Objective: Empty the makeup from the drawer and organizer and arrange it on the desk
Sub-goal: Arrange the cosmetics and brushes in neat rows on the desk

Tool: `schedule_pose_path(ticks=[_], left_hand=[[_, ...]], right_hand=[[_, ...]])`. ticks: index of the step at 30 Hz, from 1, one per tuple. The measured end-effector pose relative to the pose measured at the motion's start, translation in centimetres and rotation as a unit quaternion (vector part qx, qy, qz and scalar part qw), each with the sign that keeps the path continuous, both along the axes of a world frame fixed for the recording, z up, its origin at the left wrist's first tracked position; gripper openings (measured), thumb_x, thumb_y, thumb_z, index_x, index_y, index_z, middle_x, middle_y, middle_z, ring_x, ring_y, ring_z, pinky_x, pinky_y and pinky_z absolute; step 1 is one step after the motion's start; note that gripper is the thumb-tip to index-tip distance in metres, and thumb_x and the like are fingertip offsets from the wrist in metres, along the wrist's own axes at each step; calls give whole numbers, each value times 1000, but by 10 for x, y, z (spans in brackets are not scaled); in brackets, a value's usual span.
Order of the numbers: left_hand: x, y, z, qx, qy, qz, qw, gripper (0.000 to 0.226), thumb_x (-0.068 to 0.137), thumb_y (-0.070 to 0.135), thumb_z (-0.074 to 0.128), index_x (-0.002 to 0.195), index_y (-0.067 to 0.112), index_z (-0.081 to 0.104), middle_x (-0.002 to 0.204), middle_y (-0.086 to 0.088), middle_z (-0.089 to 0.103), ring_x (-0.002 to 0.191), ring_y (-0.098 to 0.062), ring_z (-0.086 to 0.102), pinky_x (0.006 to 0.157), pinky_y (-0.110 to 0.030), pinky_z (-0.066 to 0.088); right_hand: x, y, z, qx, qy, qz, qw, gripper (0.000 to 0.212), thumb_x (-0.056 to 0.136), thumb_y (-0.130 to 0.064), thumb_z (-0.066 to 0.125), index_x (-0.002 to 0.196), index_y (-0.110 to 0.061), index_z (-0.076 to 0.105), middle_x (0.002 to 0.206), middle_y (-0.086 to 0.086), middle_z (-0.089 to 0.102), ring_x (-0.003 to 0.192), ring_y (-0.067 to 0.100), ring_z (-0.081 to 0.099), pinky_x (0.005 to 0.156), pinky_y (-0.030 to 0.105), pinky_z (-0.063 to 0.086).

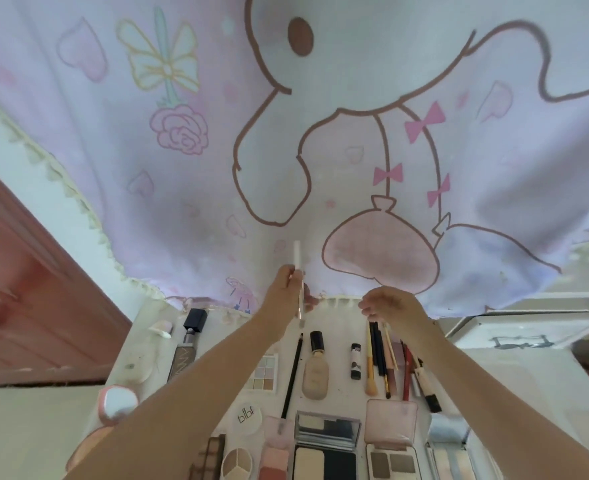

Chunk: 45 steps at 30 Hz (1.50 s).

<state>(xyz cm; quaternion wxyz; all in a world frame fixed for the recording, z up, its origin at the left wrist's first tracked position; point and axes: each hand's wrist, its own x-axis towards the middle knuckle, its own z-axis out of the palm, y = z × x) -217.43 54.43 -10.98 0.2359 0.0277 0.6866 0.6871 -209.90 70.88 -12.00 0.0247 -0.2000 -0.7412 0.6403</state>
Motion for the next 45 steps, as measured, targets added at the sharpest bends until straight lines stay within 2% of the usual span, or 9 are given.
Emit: schedule_pose_path(ticks=[6, 12, 16, 24, 28, 30, 33, 40, 45], left_hand=[[1, -16, 13, -312, 343, -217, 859, 15, 97, 20, 40, 91, 14, 52, 61, 9, 38, 56, -3, 36, 54, -10, 31], [5, -20, 30, -332, 373, -196, 844, 20, 94, 19, 47, 108, 7, 53, 85, 1, 54, 74, -12, 46, 70, -18, 35], [4, -25, 36, -398, 442, -213, 775, 18, 98, 25, 37, 92, 13, 50, 79, 0, 47, 73, -15, 43, 61, -21, 30], [6, -30, 51, -282, 379, -241, 848, 21, 96, 12, 40, 81, 8, 54, 60, 9, 42, 53, -3, 36, 54, -10, 34], [7, -25, 53, -399, 464, -245, 752, 29, 100, 21, 29, 110, 8, 53, 90, 3, 51, 77, -13, 46, 69, -19, 36], [4, -22, 55, -413, 579, -173, 681, 33, 100, 25, 28, 106, 7, 55, 92, -2, 58, 69, -15, 44, 59, -22, 35], [-3, -17, 80, -444, 601, -144, 649, 33, 100, 27, 25, 100, 6, 50, 82, -1, 53, 63, -18, 39, 49, -24, 29], [-17, -21, 120, -297, 446, -194, 822, 32, 100, 21, 24, 94, 7, 52, 69, 10, 44, 60, -1, 40, 56, -8, 35], [-19, -29, 120, -304, 445, -211, 816, 13, 99, 26, 32, 94, 16, 39, 65, 6, 41, 54, -6, 37, 50, -16, 30]], right_hand=[[-14, -18, 35, 39, -64, 44, 996, 30, 95, -28, 42, 76, -10, 56, 61, 3, 56, 49, 12, 50, 45, 18, 40], [-22, -21, 52, 125, -72, 93, 985, 41, 96, -32, 40, 61, -10, 42, 47, 1, 33, 26, 3, 23, 33, 14, 20], [-19, -21, 58, 54, -50, 94, 993, 35, 96, -23, 41, 65, -8, 45, 51, 1, 26, 31, 4, 21, 36, 15, 19], [-18, -26, 54, 83, 18, 34, 996, 25, 96, -13, 39, 71, -8, 42, 52, 1, 25, 36, 6, 22, 37, 14, 23], [-24, -30, 70, 38, -89, -3, 995, 40, 95, -31, 40, 58, -15, 34, 44, -4, 27, 37, 9, 22, 40, 19, 21], [-30, -32, 81, 58, -94, -18, 994, 43, 94, -36, 41, 57, -15, 34, 47, -2, 27, 40, 12, 23, 42, 21, 22], [-43, -33, 105, 57, -43, -55, 996, 37, 90, -24, 45, 56, -15, 35, 50, 0, 28, 39, 11, 24, 38, 19, 21], [-50, -34, 136, 194, 165, -35, 966, 50, 93, -15, 43, 46, -15, 27, 37, -9, 25, 32, 5, 26, 37, 14, 18], [-46, -26, 135, 218, 126, 72, 965, 39, 95, -25, 43, 58, -15, 39, 45, -1, 37, 31, 2, 30, 36, 10, 25]])
